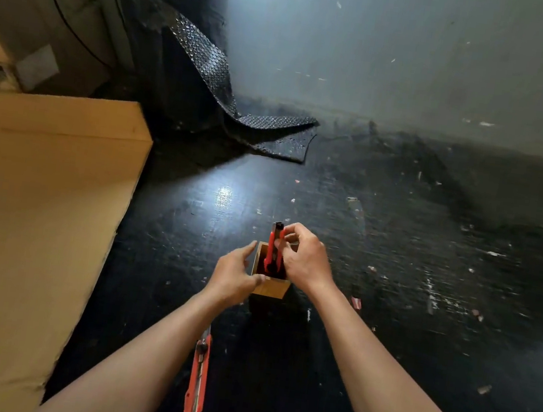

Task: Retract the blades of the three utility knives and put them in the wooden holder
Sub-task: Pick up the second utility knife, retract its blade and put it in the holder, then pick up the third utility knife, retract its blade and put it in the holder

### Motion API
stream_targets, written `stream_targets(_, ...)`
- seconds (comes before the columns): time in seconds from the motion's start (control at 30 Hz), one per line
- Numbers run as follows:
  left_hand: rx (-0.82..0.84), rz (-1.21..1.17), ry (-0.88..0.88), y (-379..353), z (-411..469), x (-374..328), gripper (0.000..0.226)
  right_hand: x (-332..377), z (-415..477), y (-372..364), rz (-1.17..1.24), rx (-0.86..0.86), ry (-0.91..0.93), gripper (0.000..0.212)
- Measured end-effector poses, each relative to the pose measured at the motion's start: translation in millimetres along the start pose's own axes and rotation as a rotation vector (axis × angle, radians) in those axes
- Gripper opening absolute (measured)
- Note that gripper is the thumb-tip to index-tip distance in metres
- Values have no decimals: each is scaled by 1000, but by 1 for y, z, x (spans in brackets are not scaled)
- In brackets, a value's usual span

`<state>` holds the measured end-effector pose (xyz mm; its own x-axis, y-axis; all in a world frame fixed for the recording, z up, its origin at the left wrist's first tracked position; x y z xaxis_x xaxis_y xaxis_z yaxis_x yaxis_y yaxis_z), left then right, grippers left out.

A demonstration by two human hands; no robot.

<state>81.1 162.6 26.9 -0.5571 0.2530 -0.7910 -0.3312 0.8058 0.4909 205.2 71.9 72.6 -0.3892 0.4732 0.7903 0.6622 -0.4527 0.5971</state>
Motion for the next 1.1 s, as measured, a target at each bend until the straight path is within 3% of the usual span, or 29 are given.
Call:
stream_targets(0.33,-11,-101,-30,-10,6,13,75,-16,10,-23,-73,8,-78,14)
stream_targets(0.57,-46,-112,-53,-7,1,12,68,-9,-3,-17,-94,6,-33,24)
stream_targets(0.77,-122,-46,-26,3,-25,23,66,-1,-30,-22,-130,21,0,20)
stream_targets(1.1,-203,92,48,7,-106,85,40,-10,-101,-86,-171,231,-63,31)
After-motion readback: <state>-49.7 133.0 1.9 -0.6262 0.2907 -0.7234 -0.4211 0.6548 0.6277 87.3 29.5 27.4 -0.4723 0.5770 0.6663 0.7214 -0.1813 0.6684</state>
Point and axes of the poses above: each hand's wrist, its own z-axis towards the middle knuckle, its own y-axis out of the back of the hand, x = y × z, the point moved 3 cm from there along z, towards the middle knuckle, and after that the axes turned 7 degrees about x, right-handed, at the moved point
